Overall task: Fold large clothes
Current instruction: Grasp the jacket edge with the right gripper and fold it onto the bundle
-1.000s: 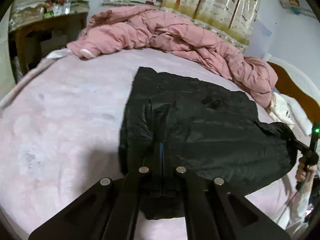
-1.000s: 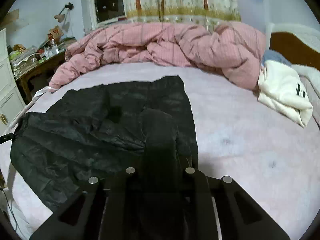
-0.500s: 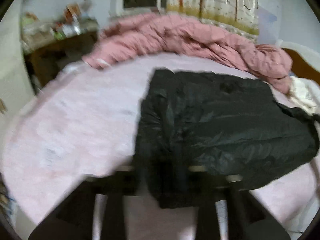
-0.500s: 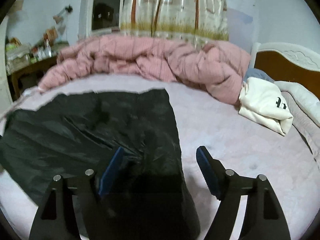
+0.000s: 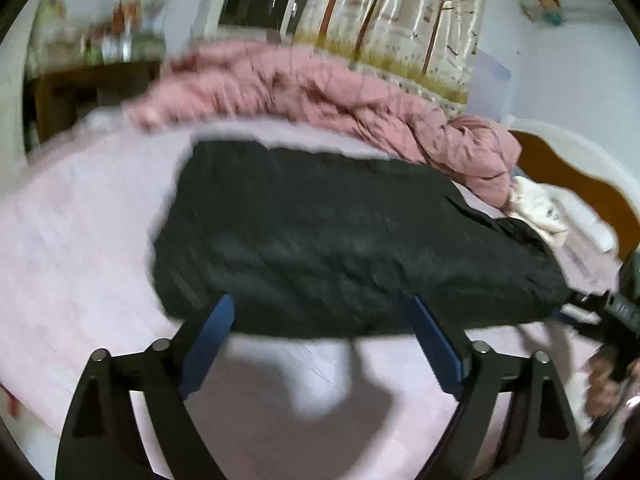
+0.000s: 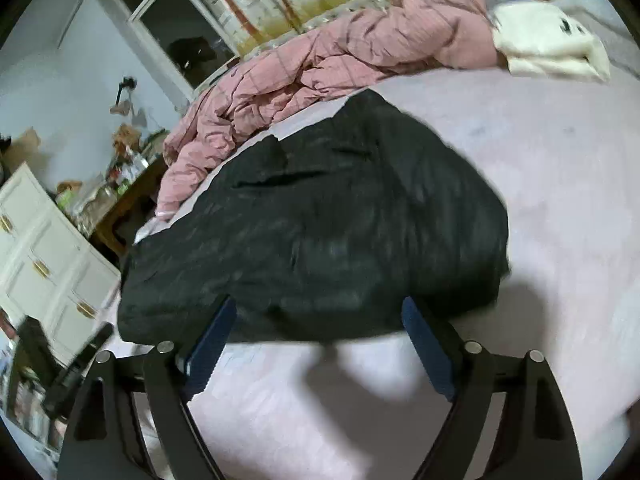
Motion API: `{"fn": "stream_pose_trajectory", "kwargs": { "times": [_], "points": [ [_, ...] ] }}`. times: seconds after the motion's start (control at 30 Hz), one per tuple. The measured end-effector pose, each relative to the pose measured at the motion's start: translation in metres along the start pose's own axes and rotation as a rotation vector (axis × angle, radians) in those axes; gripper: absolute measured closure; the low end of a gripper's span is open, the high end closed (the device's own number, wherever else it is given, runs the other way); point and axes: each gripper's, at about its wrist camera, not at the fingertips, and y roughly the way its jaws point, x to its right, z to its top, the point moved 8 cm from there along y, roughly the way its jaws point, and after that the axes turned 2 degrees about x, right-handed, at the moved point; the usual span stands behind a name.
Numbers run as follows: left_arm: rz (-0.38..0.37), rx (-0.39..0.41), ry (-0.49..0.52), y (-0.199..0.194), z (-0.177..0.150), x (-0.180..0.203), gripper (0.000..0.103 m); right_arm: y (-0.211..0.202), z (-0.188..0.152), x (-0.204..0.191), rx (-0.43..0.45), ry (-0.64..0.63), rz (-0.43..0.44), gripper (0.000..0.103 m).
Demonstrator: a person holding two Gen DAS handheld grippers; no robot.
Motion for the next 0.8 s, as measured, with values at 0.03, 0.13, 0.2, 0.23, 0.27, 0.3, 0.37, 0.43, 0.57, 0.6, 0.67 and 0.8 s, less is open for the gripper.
{"fn": "stream_pose_trajectory", "kwargs": {
  "times": [0.03, 0.13, 0.2, 0.23, 0.27, 0.3, 0.37, 0.43, 0.57, 0.6, 0.67, 0.8],
  "points": [
    [-0.016, -0.025, -0.046, 0.005, -0.007, -0.002, 0.012, 0.001, -0.006, 0.001, -0.005, 0.027, 0.01, 0.014],
    [-0.052, -0.097, -0.14, 0.023, -0.021, -0.01, 0.012, 0.012, -0.023, 0.012, -0.069, 0.138, -0.022, 0.013],
    [-0.055, -0.095, -0.161, 0.026, -0.024, -0.011, 0.012, 0.018, -0.022, 0.011, -0.064, 0.111, -0.052, 0.013],
    [-0.053, -0.089, -0.157, 0.026, -0.023, -0.01, 0.012, 0.019, -0.02, 0.01, -0.059, 0.092, -0.068, 0.013],
    [-0.051, -0.092, -0.155, 0.026, -0.023, -0.009, 0.012, 0.021, -0.018, 0.008, -0.056, 0.065, -0.08, 0.013],
    [-0.053, -0.093, -0.157, 0.027, -0.023, -0.008, 0.011, 0.024, -0.017, 0.007, -0.057, 0.05, -0.086, 0.013],
    [-0.066, -0.086, -0.171, 0.028, -0.022, -0.009, 0.009, 0.03, -0.016, 0.008, -0.063, 0.045, -0.097, 0.013],
    [-0.068, -0.075, -0.175, 0.028, -0.023, -0.012, 0.008, 0.033, -0.015, 0.008, -0.048, 0.039, -0.111, 0.013],
    [-0.056, -0.072, -0.163, 0.031, -0.022, -0.01, 0.005, 0.034, -0.013, 0.007, -0.037, -0.001, -0.144, 0.013],
    [-0.059, -0.071, -0.168, 0.031, -0.022, -0.011, 0.004, 0.034, -0.013, 0.007, -0.035, -0.003, -0.145, 0.013],
    [-0.068, -0.063, -0.189, 0.033, -0.02, -0.013, 0.003, 0.035, -0.012, 0.008, -0.032, 0.005, -0.138, 0.012],
    [-0.053, 0.018, -0.265, 0.03, -0.011, -0.026, 0.003, 0.034, -0.008, 0.012, -0.008, 0.028, -0.113, 0.01]
  ]
}}
